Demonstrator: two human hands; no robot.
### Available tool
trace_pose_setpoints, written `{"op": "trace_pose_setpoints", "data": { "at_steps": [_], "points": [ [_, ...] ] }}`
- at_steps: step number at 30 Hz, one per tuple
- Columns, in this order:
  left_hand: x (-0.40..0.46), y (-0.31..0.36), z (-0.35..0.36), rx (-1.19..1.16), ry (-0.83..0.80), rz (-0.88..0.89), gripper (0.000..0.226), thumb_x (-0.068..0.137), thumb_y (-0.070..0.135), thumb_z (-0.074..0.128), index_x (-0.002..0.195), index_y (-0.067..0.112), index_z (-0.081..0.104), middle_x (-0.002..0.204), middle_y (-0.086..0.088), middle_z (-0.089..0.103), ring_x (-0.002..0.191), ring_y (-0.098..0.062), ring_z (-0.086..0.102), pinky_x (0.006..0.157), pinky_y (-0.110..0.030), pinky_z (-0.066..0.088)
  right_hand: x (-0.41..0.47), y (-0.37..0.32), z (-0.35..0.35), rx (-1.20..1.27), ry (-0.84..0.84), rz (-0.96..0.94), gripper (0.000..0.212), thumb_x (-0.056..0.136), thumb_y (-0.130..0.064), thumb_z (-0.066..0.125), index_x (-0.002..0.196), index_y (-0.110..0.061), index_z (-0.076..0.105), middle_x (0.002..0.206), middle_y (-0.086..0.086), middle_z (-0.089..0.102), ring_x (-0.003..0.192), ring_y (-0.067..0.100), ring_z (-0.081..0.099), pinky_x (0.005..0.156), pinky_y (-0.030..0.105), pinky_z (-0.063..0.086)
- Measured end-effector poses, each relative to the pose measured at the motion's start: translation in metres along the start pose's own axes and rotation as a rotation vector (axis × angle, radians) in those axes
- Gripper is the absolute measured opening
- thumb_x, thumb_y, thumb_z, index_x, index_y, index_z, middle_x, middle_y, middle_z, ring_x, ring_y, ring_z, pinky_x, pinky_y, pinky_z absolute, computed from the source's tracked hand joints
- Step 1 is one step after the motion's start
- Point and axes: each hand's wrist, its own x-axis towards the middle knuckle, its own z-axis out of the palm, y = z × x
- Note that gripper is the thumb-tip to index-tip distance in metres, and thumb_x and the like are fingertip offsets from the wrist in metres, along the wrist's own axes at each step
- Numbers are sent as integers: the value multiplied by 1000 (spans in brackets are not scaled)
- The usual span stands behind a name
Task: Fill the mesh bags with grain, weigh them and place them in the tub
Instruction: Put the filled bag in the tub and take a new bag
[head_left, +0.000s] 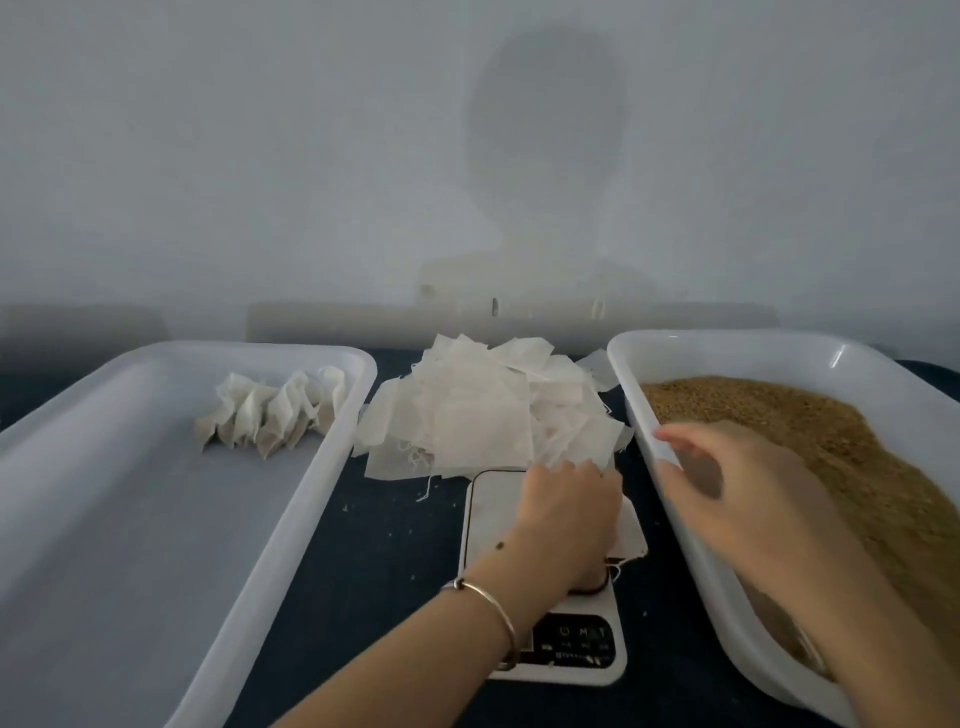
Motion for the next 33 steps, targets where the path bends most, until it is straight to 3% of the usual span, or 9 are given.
{"op": "trace_pose_setpoints", "data": {
  "at_steps": [3, 6, 8, 12, 15, 18, 22, 26, 33],
  "points": [
    [-5, -2, 5, 78, -56, 57, 59, 92, 53, 47, 137, 16, 41, 128, -9, 51, 116, -30, 51, 88, -41, 41, 15, -35, 18, 102, 62, -90, 30, 90, -31, 54, 118, -31, 64, 110, -12, 65, 101, 9, 58, 80, 27, 47],
    [-13, -5, 6, -146, 9, 141, 45, 97, 11, 49, 141, 2, 39, 144, -19, 43, 133, -34, 39, 110, -20, 26, 26, -61, 36, 191, 91, -126, 26, 91, -26, 54, 115, -30, 65, 107, -15, 65, 101, 4, 59, 78, 20, 41],
    [-17, -10, -5, -333, 34, 99, 41, 98, 3, 45, 138, -3, 41, 143, -22, 43, 132, -36, 38, 101, -13, 29, 30, -68, 43, 249, 105, -148, 25, 91, -22, 56, 113, -28, 66, 103, -14, 66, 97, 3, 59, 79, 20, 42],
    [-26, -54, -30, -576, 17, -97, 19, 98, 14, 44, 105, 3, 58, 105, -16, 63, 94, -32, 61, 76, -37, 46, 41, -74, 46, 492, 225, -160, 28, 86, -10, 58, 107, -26, 69, 97, -13, 66, 90, 0, 60, 76, 19, 47],
    [-37, -121, -50, -1018, 107, -302, 19, 99, 13, 44, 92, 2, 58, 85, -9, 65, 69, -21, 66, 58, -28, 50, 56, -77, 51, 682, 274, -112, 28, 86, -7, 56, 101, -28, 69, 94, -15, 65, 91, -6, 59, 66, 6, 44],
    [-57, -199, -65, -1219, 277, -559, 19, 97, 11, 48, 85, 12, 63, 75, -1, 67, 57, -13, 68, 51, -23, 47, 78, -83, 66, 699, 106, -87, 24, 87, -8, 58, 93, -30, 68, 90, -18, 64, 85, -12, 57, 64, 5, 44],
    [-81, -309, -51, -808, 381, -776, 20, 97, 8, 45, 85, -1, 57, 84, -22, 67, 70, -31, 70, 63, -34, 53, 105, -97, 103, 420, -254, -118, 17, 87, -18, 59, 97, -29, 68, 90, -15, 64, 83, 0, 60, 73, 14, 46],
    [-97, -376, -17, -443, 322, -954, 21, 96, 5, 45, 76, 3, 48, 86, -32, 61, 85, -43, 62, 75, -47, 47, 118, -116, 146, 170, -452, -188, 32, 87, -26, 59, 119, -24, 63, 112, -5, 63, 101, 13, 59, 91, 31, 48],
    [-88, -384, 46, -456, 260, -936, 30, 92, -2, 50, 62, 1, 51, 74, -24, 59, 75, -38, 55, 63, -37, 33, 119, -129, 197, -139, -363, -339, 77, 83, -35, 66, 145, -34, 21, 131, 6, 35, 113, 25, 42, 84, 36, 45]
  ]
}}
